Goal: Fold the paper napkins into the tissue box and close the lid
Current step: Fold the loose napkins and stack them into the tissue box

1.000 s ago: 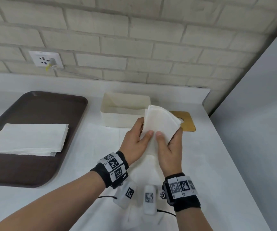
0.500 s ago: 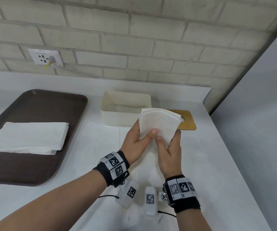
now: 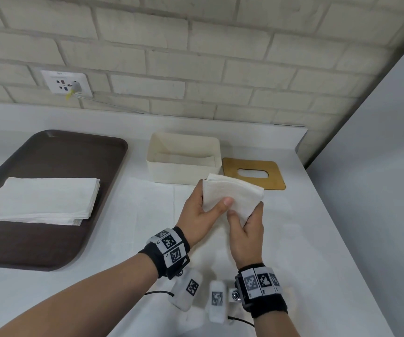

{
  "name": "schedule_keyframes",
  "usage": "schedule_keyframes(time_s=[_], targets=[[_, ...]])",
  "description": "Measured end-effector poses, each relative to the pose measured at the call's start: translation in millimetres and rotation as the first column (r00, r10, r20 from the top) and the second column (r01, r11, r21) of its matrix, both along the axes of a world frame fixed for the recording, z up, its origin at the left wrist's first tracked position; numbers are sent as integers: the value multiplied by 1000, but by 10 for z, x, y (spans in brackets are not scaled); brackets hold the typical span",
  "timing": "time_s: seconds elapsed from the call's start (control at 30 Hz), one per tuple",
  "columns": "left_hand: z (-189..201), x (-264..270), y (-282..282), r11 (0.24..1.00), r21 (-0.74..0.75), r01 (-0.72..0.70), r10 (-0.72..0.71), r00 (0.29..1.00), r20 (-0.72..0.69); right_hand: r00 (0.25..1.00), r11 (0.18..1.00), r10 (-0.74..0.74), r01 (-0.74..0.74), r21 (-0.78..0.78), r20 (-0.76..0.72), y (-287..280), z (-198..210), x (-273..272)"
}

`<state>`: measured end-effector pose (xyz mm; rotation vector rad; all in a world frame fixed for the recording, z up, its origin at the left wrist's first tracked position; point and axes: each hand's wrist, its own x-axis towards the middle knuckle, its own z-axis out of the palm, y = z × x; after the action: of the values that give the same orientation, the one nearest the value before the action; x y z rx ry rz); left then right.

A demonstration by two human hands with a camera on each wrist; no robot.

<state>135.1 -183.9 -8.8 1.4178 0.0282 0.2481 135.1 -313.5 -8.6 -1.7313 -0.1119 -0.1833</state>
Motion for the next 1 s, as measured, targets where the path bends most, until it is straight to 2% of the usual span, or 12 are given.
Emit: schedule_keyframes(time_s=[0.17, 0.33, 0.5, 0.7, 0.8, 0.9, 0.93, 1.0], targets=[[21, 24, -7, 998, 57, 24, -26, 999, 25, 1000, 1000, 19, -19, -14, 18, -39, 35, 21], [-44, 26, -27, 986, 157, 56, -54, 998, -17, 998, 998, 60, -61, -32, -29, -3, 14, 29], [56, 33, -10, 990, 137, -9, 2, 998, 56, 999, 999, 27, -25, -34, 47, -28, 67, 55], [-89, -50, 88, 979, 190, 72, -65, 997, -42, 999, 999, 26, -27, -40, -28, -27, -145, 2], [-55, -105, 360, 965, 261, 5, 7, 999, -44, 999, 999, 12, -14, -48, -45, -28, -109, 64], [-5, -184, 873, 882, 458, -112, 195, 971, -140, 998, 997, 52, -54, -59, -22, -69, 44, 210], [-14, -231, 1034, 835, 540, -105, 239, 954, -183, 998, 995, 67, -68, -76, -17, -90, 95, 279], [-47, -364, 1228, 766, 643, -4, 233, 934, -271, 995, 988, 99, -99, -116, -6, -124, 214, 419]])
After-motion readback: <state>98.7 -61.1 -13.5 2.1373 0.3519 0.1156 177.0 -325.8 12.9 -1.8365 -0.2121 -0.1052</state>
